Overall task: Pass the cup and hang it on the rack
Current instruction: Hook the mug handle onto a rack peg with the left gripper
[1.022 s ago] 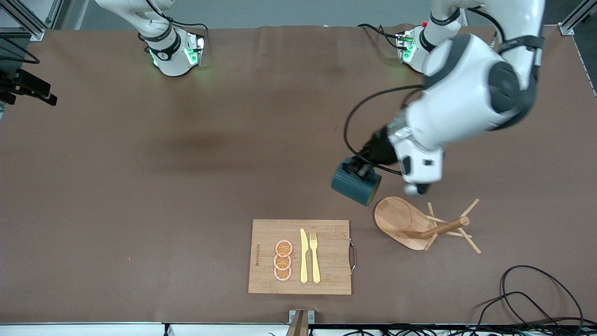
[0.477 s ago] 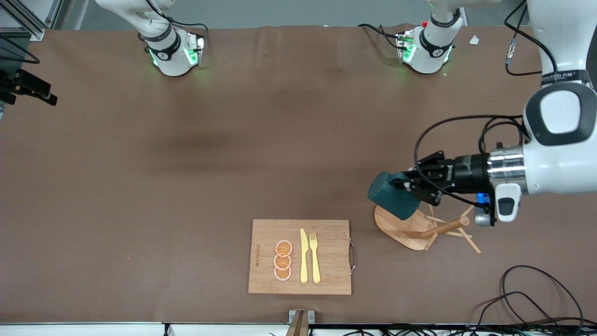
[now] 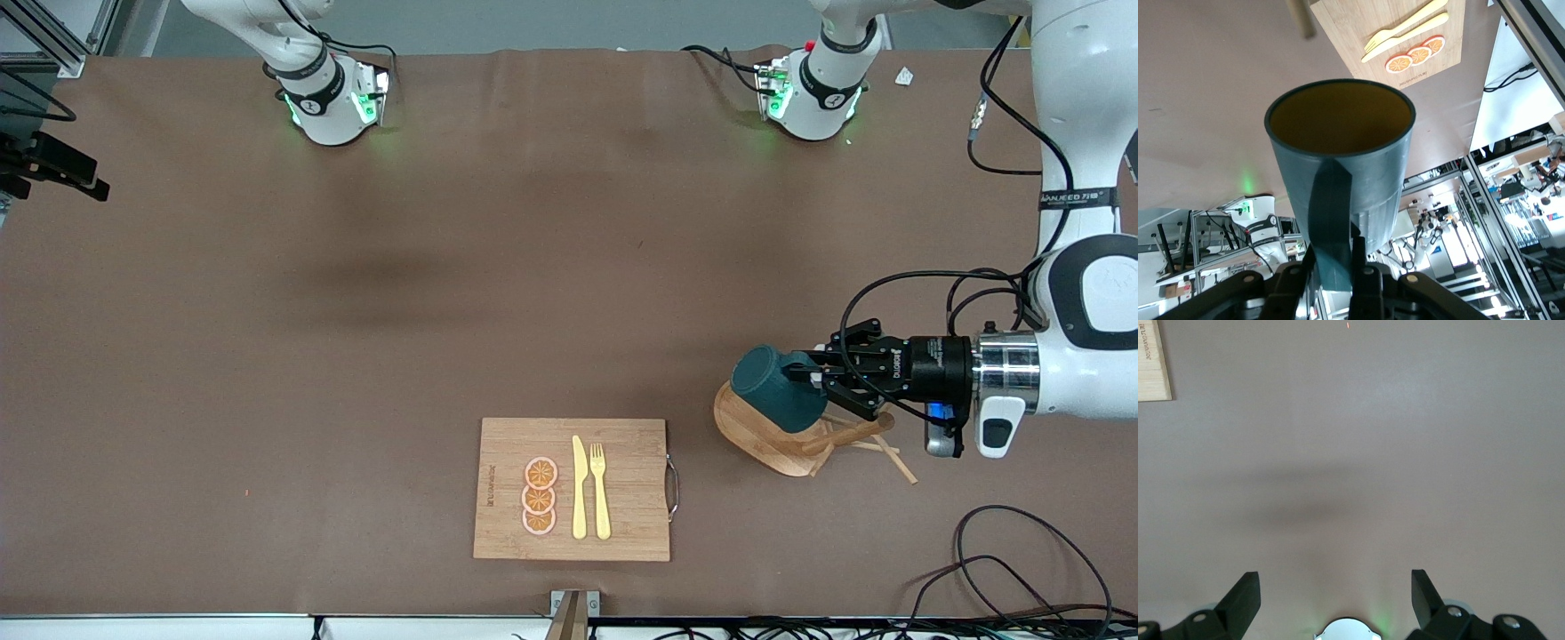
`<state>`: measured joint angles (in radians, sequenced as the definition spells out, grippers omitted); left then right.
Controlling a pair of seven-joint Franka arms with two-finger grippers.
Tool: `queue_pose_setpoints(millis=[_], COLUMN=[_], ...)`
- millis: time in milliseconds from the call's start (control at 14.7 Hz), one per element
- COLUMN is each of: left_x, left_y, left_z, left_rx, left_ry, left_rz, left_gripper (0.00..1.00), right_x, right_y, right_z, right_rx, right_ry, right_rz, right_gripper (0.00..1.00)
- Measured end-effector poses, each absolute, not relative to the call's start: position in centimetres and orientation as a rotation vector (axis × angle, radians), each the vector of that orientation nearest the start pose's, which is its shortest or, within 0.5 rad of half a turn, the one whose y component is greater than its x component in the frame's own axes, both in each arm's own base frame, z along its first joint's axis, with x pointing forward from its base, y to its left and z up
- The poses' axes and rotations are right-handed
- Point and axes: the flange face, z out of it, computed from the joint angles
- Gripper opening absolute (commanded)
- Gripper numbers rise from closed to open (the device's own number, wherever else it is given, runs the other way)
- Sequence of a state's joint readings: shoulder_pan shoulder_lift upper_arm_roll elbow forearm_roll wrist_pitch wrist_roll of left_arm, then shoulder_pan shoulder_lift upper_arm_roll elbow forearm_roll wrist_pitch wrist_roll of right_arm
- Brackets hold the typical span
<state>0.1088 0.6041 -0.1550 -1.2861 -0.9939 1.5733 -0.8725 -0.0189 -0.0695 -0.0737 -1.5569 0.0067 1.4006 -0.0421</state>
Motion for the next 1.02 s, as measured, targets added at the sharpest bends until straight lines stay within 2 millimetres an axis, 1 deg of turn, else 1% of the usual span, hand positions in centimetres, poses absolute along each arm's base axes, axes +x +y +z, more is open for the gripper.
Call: queue_pose_setpoints(millis=[136,341,613,749,817,885,953,1022], left_x=[70.3,70.4,70.4,70.4,70.4,70.4,70.4,70.4], left_y=[-8.3,-7.0,-3.4,-2.0,-1.6,-1.5,-1.6,-1.7], left_z=[42.0,40.9,38.7,37.9,37.7,37.5,37.4,37.4], left_rx=[1.869,1.866,1.851,1.843,1.841,1.84,1.84,1.84], left_ry=[1.033,1.012,0.968,0.957,0.952,0.951,0.949,0.947], left_rz=[-0.885,-0.883,-0.875,-0.871,-0.87,-0.87,-0.872,-0.873], left_gripper=[0.01,0.02,0.02,0.04,0.09,0.21,0.36,0.49], right_x=[51.2,51.2,51.2,51.2,51.2,51.2,51.2,51.2], right_y=[-4.8,-4.8,-4.8,-4.8,-4.8,-4.8,-4.8,-4.8], right_z=[65.4,65.4,65.4,65.4,65.4,65.4,65.4,65.4], right_rx=[-3.12,-3.12,-3.12,-3.12,-3.12,-3.12,-3.12,-3.12], right_ry=[0.077,0.077,0.077,0.077,0.077,0.077,0.077,0.077], right_rz=[0.134,0.135,0.135,0.135,0.135,0.135,0.135,0.135], right_gripper=[1.0,1.0,1.0,1.0,1.0,1.0,1.0,1.0])
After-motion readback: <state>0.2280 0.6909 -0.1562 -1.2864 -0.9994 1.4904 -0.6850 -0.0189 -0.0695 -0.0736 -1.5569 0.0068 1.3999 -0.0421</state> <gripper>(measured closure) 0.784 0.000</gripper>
